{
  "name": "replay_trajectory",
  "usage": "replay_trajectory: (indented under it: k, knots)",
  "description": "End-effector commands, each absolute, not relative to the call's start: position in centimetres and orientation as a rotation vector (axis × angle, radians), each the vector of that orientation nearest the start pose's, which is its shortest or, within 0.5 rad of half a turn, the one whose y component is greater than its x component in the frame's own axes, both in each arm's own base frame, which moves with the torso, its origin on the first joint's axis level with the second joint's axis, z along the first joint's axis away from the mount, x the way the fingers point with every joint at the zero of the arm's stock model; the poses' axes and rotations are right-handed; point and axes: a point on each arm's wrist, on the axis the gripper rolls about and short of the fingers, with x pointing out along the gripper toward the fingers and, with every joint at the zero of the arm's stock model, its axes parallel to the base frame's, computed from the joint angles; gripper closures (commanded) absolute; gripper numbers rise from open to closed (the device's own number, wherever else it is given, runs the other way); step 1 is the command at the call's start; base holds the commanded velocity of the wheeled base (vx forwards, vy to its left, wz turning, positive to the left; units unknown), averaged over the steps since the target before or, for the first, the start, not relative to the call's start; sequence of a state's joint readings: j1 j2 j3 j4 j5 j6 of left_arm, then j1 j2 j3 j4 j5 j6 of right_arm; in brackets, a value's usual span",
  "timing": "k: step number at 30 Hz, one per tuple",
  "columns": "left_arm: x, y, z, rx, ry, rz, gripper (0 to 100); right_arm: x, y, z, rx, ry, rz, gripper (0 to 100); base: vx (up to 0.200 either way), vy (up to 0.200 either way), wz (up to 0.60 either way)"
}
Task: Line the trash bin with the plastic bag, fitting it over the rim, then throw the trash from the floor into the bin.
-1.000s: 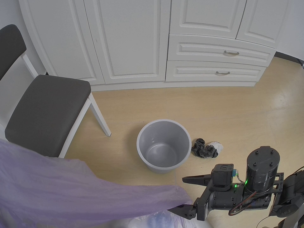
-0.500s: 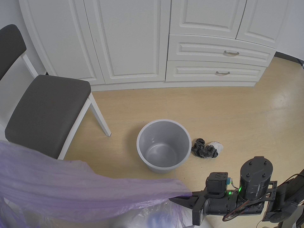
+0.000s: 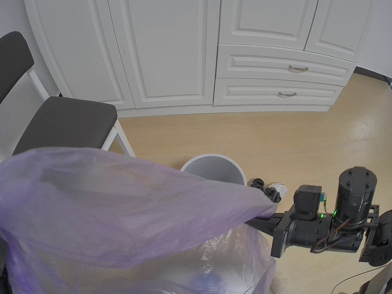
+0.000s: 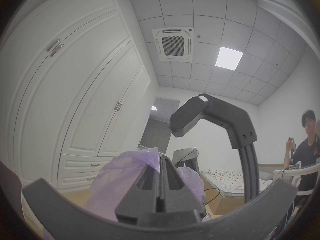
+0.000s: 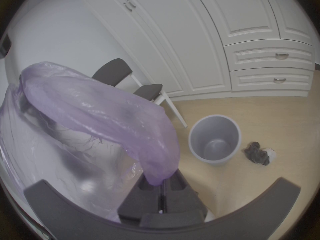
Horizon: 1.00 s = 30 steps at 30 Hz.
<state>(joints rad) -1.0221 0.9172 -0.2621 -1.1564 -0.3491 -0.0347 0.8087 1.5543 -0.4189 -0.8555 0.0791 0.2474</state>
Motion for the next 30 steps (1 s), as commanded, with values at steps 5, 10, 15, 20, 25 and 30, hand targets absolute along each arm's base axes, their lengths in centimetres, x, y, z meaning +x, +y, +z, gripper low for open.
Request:
replay_trajectory:
  k: [5,10,15,20,25,30]
  knots:
    - [6.5,-9.9,23.0,-0.166,-0.370,-1.257,100,16.2,13.7,23.4,0.265,0.236,0.632,100,0.000,0.000,0.00]
    - [7.4,-10.5,22.5,-0.160,-0.316,-1.234,100,16.7,13.9,24.1,0.278,0.206,0.557,100,0.000,0.000,0.00]
    - [9.8,-12.0,20.5,-0.149,-0.161,-1.180,100,16.9,13.7,25.2,0.289,0.154,0.462,100,0.000,0.000,0.00]
    - [11.9,-13.1,18.7,-0.123,-0.050,-1.133,100,16.9,13.4,25.5,0.264,0.122,0.375,100,0.000,0.000,0.00]
    - [14.2,-14.3,16.8,-0.044,0.016,-0.910,100,16.5,13.0,24.9,0.125,0.086,0.197,100,0.000,0.000,0.00]
    - [16.8,-15.4,14.7,0.157,0.060,-0.456,100,14.9,12.6,23.5,-0.036,0.088,0.113,100,0.000,0.000,0.00]
